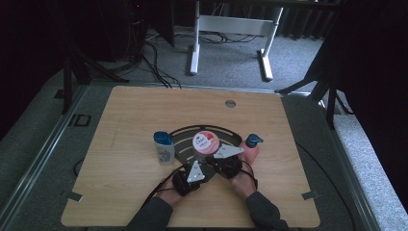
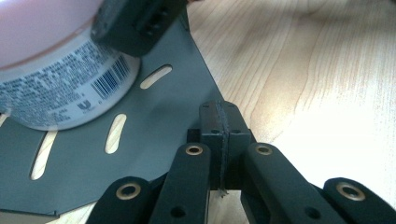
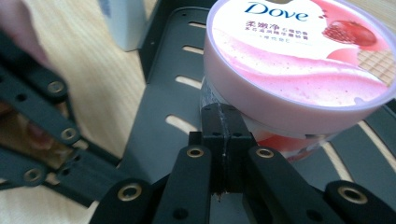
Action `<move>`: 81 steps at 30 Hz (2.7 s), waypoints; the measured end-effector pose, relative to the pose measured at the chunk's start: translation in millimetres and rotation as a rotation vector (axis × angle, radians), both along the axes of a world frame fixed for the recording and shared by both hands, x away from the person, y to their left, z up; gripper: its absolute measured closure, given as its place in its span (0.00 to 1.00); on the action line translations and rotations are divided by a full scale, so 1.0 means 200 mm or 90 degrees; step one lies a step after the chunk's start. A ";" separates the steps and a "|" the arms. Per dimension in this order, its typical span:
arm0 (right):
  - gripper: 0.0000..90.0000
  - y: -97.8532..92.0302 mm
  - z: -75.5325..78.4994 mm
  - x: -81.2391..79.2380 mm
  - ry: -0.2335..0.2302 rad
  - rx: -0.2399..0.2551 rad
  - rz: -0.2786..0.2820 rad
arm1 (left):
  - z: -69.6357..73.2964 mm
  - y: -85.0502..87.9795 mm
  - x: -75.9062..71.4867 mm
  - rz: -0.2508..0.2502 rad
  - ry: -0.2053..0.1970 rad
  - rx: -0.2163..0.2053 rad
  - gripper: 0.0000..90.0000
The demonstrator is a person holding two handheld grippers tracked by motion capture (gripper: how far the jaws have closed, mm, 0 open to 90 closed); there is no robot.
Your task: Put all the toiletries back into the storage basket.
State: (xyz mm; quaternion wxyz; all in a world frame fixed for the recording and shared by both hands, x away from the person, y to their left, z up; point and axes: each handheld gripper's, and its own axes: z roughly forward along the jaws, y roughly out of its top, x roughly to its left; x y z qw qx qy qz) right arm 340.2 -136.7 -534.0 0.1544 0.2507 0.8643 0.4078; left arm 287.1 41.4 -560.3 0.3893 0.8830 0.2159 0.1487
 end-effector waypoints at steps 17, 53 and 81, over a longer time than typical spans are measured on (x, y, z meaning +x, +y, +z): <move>1.00 0.06 0.01 0.14 0.001 -0.005 -0.046 | 0.00 0.00 0.00 -0.001 0.001 0.003 1.00; 0.93 -0.01 -0.08 0.04 0.043 -0.022 -0.044 | 0.03 0.06 0.00 0.021 0.026 -0.021 0.84; 0.77 -0.06 -0.13 0.00 0.086 0.031 -0.026 | 0.21 0.53 -0.12 0.113 0.023 -0.118 0.67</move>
